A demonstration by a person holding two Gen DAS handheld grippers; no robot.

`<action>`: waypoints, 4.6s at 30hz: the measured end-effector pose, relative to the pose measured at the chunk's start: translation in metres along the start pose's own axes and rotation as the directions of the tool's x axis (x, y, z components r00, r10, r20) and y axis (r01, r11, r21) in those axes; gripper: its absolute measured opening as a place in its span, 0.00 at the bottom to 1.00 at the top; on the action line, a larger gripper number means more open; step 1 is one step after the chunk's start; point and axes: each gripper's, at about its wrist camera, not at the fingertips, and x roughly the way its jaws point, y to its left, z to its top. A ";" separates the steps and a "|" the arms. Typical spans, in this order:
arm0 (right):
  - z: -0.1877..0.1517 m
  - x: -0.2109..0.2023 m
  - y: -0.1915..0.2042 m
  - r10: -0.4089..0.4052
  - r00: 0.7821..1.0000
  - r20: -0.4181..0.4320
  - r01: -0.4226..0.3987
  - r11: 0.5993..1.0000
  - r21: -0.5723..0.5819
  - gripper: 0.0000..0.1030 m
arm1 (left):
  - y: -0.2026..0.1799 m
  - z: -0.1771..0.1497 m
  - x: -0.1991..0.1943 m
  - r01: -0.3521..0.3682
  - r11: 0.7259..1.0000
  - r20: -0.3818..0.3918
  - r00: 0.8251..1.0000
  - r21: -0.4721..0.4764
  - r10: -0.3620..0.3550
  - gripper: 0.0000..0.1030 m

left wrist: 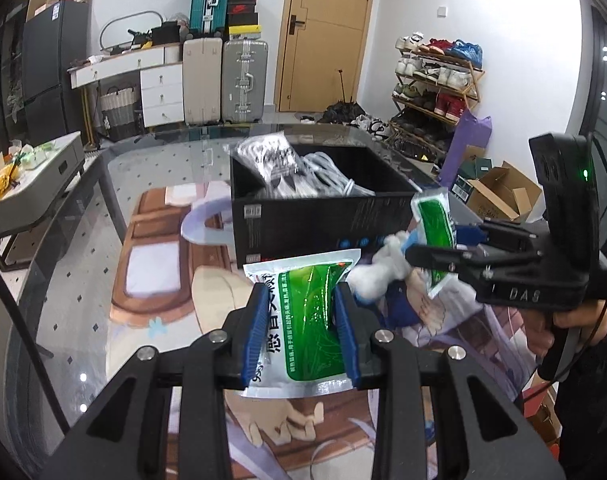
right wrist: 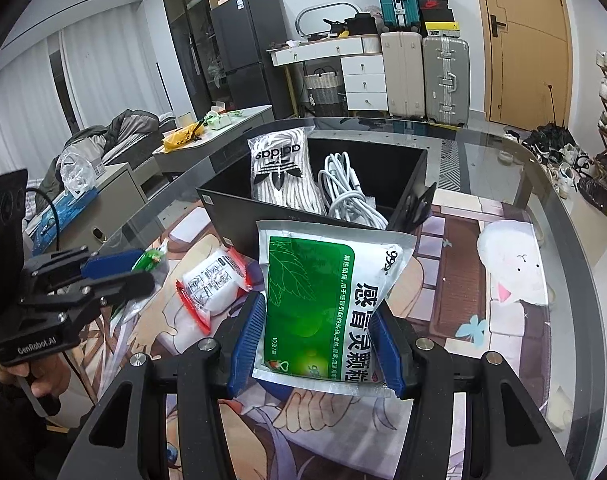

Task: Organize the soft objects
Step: 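Lift both green medicine packets and carry them over the black box, then open both tools to drop the green packets into the box, withdraw, then grasp the red-edged snack packet with left tool while right tool grasps the white plush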

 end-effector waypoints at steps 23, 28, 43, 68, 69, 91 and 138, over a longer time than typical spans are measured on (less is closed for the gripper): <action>0.058 -0.004 0.002 -0.068 0.994 0.091 0.068 0.998 -0.002 0.52 | 0.019 0.062 0.012 -0.018 0.995 0.131 0.991 -0.094 0.031 0.31; 0.069 0.002 0.000 -0.071 0.993 0.096 0.071 0.997 -0.004 0.52 | 0.016 0.072 0.022 -0.040 0.996 0.136 0.989 -0.079 0.050 0.31; 0.085 0.018 -0.010 -0.081 0.992 0.099 0.081 0.997 0.004 0.52 | 0.013 0.084 0.043 -0.042 0.996 0.135 0.990 -0.073 0.052 0.31; 0.095 0.047 -0.015 -0.117 0.986 0.118 0.114 0.993 0.029 0.52 | 0.018 0.093 0.065 -0.026 0.999 0.125 0.992 -0.038 0.031 0.31; 0.095 0.048 -0.015 -0.123 0.985 0.119 0.120 0.992 0.032 0.52 | 0.018 0.093 0.066 -0.025 0.999 0.127 0.991 -0.034 0.029 0.31; 0.089 0.073 -0.009 -0.197 0.976 0.094 0.200 0.979 -0.024 0.70 | 0.017 0.085 0.092 -0.040 0.999 0.147 0.988 -0.012 0.041 0.39; -0.005 0.019 -0.002 -0.165 0.981 -0.100 0.175 0.980 0.093 0.99 | 0.028 0.009 0.049 -0.153 0.988 -0.030 0.988 -0.035 0.152 1.00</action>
